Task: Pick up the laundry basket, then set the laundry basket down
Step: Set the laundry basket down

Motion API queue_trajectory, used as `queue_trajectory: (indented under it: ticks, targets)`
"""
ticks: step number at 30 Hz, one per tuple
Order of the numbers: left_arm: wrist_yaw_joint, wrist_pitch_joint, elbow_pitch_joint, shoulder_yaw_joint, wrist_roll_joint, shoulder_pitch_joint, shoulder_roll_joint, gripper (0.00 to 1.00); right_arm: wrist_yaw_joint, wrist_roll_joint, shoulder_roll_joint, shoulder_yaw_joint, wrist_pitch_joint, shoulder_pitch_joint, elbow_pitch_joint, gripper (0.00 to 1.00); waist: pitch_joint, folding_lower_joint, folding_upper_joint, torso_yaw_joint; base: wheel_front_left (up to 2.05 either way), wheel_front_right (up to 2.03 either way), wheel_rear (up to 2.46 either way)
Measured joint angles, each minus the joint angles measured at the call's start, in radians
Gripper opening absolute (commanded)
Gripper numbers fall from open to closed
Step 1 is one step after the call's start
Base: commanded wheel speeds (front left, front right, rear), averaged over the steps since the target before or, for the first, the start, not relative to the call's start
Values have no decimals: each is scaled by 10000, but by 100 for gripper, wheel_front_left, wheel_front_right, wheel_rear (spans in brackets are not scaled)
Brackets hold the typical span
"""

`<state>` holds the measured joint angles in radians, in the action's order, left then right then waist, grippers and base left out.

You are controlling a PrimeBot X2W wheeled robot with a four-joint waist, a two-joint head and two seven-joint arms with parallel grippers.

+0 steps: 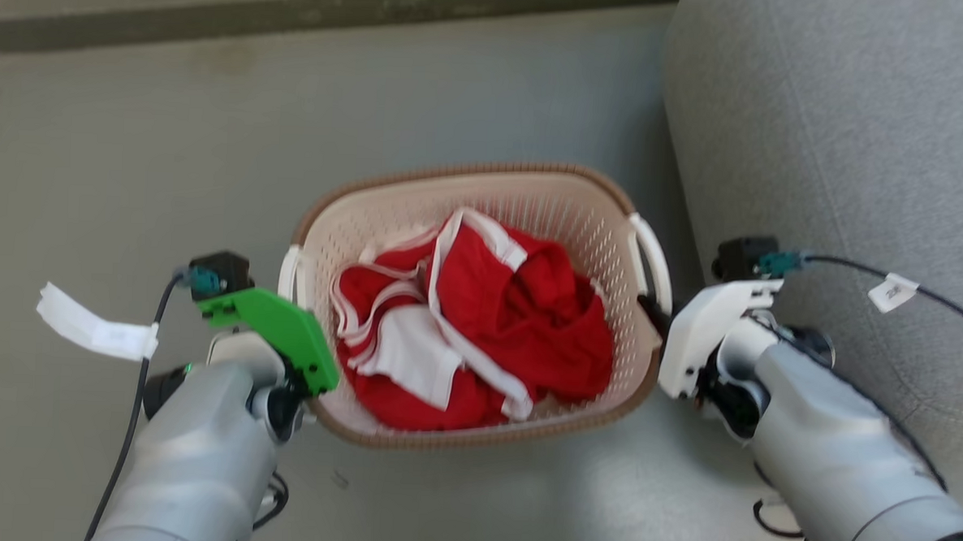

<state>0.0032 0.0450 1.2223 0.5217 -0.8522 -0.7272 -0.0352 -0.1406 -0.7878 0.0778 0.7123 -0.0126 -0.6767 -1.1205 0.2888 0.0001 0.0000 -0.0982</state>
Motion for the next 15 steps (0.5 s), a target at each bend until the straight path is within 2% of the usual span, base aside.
queue_trajectory:
  ticks: [15]
  targets:
    - [324, -844, -355, 167, 328, -1509, -75, 0, -50, 598, 464, 73, 1390, -1563, 173, 0, 2141, 1, 0, 187, 0, 0, 0]
